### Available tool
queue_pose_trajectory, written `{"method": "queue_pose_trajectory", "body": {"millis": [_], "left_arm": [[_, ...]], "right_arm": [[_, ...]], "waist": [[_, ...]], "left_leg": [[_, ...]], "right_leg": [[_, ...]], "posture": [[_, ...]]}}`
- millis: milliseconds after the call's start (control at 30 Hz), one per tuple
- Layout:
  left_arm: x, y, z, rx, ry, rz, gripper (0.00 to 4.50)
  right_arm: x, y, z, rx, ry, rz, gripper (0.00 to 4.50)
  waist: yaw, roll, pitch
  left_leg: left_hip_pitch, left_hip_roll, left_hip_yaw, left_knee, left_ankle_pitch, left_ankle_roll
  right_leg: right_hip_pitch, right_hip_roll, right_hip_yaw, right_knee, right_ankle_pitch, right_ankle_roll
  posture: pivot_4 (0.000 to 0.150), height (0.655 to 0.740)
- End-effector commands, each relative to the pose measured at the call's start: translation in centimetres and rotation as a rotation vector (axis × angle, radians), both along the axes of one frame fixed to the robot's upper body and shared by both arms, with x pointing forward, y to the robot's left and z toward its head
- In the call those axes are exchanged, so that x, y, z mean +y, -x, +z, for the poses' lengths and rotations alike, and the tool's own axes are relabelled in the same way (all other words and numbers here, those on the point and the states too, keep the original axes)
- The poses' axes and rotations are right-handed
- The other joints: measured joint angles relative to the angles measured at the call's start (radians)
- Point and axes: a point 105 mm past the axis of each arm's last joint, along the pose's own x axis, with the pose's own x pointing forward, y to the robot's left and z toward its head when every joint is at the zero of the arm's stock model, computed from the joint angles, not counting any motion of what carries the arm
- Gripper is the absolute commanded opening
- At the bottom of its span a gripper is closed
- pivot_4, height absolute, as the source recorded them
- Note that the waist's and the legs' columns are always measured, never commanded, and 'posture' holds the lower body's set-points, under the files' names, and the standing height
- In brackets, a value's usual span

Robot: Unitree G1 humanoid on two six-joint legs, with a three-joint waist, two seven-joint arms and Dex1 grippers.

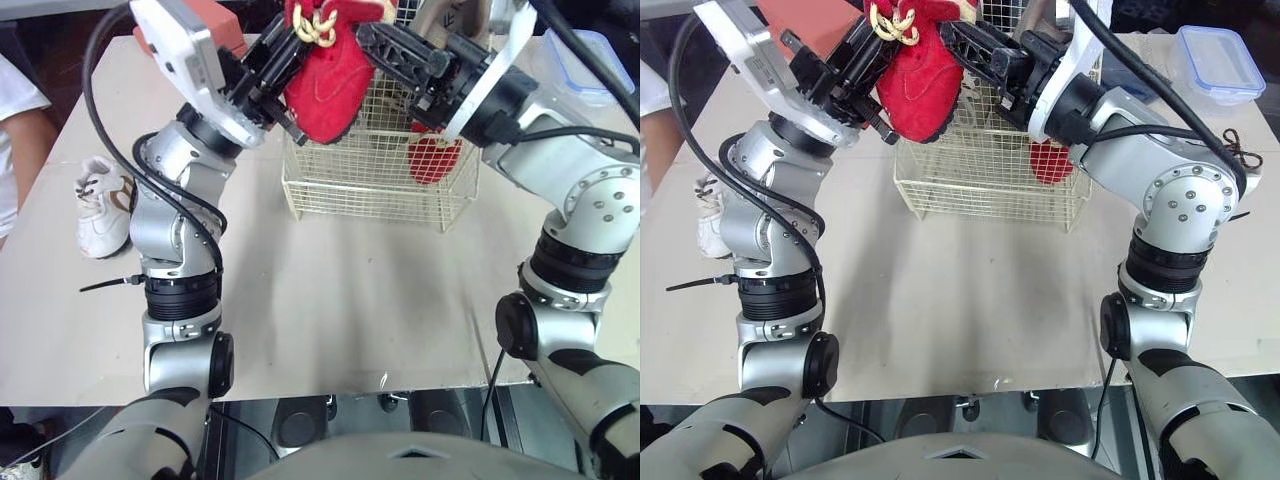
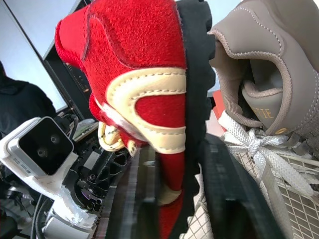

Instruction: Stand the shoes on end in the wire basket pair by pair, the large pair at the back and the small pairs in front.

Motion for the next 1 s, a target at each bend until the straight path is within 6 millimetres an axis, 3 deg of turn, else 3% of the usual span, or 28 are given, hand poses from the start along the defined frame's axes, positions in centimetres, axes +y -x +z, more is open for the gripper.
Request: {"method": "queue_pose_trajectory", "body": {"millis": [33,200,400,567,700,1000], "left_arm": [[-0.5,1.9,0.4,0.001,-0.029,-0.123,2.07],[0.5,3.1,1.2,0.058,-0.032,-0.25,4.01],[2.0,4.8,1.1,0.203,-0.074,-0.412,4.01],[2.6,5.0,1.0,0.277,-0.104,-0.443,4.01],[2.4,5.1,0.7,0.319,-0.134,-0.48,4.01],[1.2,5.6,-0.5,0.372,-0.197,-0.581,4.01]], "right_arm": [[-0.1,0.7,1.1,-0.062,-0.011,0.009,0.13],[-1.0,0.9,1.0,-0.118,0.034,0.016,0.13],[-2.2,2.0,-0.3,-0.19,0.115,0.113,0.13],[-3.5,2.3,-1.2,-0.24,0.179,0.177,0.13],[-3.1,4.0,-1.7,-0.289,0.188,0.29,0.13],[-2.4,5.3,-1.8,-0.325,0.195,0.37,0.13]], "waist": [[-0.001,0.0,0.0],[-0.001,0.0,0.0],[0.0,0.0,0.0],[0.001,0.001,0.0],[0.001,0.0,0.0],[0.002,0.0,0.0]], "left_leg": [[0.0,0.0,0.0,0.0,0.0,0.0],[0.0,0.0,0.0,0.0,0.0,0.0],[0.0,0.0,-0.001,-0.001,0.0,0.0],[0.0,0.0,-0.001,-0.001,0.0,0.0],[0.0,0.0,-0.001,-0.001,0.0,0.0],[0.0,0.0,-0.001,-0.001,0.0,0.0]], "right_leg": [[0.0,0.0,0.0,0.0,0.0,0.0],[0.0,0.0,0.0,0.0,0.0,0.0],[0.0,0.0,0.001,-0.001,0.0,0.0],[0.0,0.0,0.001,-0.001,0.0,0.0],[0.0,0.0,0.001,-0.001,0.0,0.0],[0.0,0.0,0.001,-0.001,0.0,0.0]], "posture": [[0.15,0.686],[0.15,0.686],[0.15,0.686],[0.15,0.686],[0.15,0.686],[0.15,0.686]]}}
